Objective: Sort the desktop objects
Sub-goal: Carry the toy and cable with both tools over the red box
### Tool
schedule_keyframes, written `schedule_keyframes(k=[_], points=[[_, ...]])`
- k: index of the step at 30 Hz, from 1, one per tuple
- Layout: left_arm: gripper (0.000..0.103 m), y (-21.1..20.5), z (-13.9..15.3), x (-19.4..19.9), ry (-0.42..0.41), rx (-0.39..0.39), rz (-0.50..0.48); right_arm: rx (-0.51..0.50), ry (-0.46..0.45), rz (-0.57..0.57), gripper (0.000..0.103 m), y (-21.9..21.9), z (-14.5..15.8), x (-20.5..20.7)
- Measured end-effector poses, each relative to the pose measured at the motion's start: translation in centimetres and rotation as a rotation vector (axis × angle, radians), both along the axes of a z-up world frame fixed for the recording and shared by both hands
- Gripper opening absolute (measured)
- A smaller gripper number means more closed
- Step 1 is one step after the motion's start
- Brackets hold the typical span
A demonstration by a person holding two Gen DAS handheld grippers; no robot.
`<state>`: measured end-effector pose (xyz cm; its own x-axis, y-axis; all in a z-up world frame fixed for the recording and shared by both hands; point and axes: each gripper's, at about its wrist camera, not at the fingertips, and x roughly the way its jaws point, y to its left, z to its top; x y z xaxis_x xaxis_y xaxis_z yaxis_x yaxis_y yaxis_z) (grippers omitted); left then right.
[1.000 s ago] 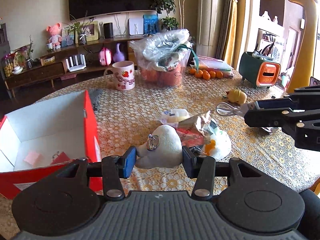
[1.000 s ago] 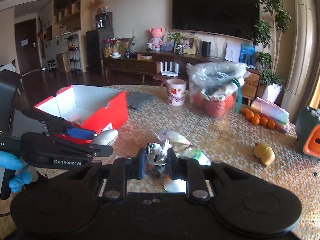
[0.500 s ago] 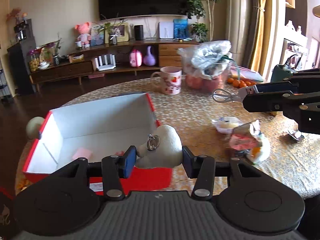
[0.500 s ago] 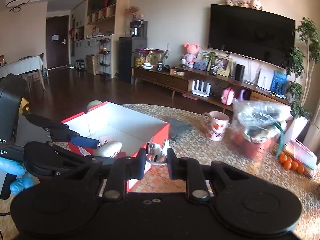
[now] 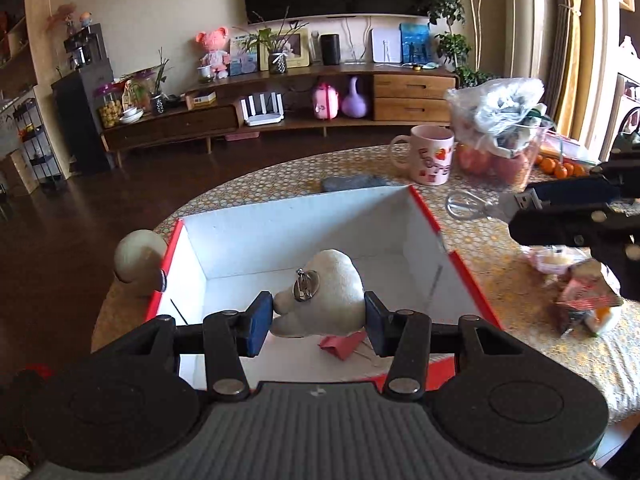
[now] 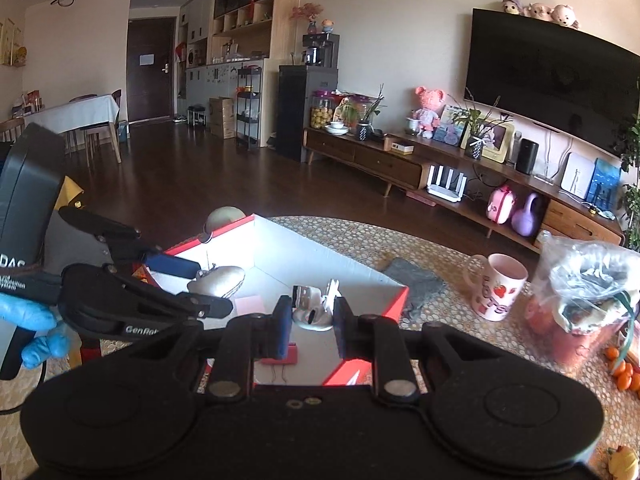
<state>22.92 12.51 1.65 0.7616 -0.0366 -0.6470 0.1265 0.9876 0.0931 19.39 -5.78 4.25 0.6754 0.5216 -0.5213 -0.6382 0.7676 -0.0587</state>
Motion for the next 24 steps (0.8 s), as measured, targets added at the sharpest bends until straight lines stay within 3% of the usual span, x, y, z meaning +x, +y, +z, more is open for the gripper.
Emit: schedule_keyframes(k=[15, 24], points=[[0.048, 2.4, -4.3, 8.6, 0.146, 0.025, 0.02, -0.075, 0.072, -0.011, 0.021, 5.0, -3.5, 4.0], [0.048, 2.1, -7.5, 12.1, 0.286, 0.046, -0.003, -0.113, 0.157, -0.032, 0.021, 6.7, -6.2, 5.8]])
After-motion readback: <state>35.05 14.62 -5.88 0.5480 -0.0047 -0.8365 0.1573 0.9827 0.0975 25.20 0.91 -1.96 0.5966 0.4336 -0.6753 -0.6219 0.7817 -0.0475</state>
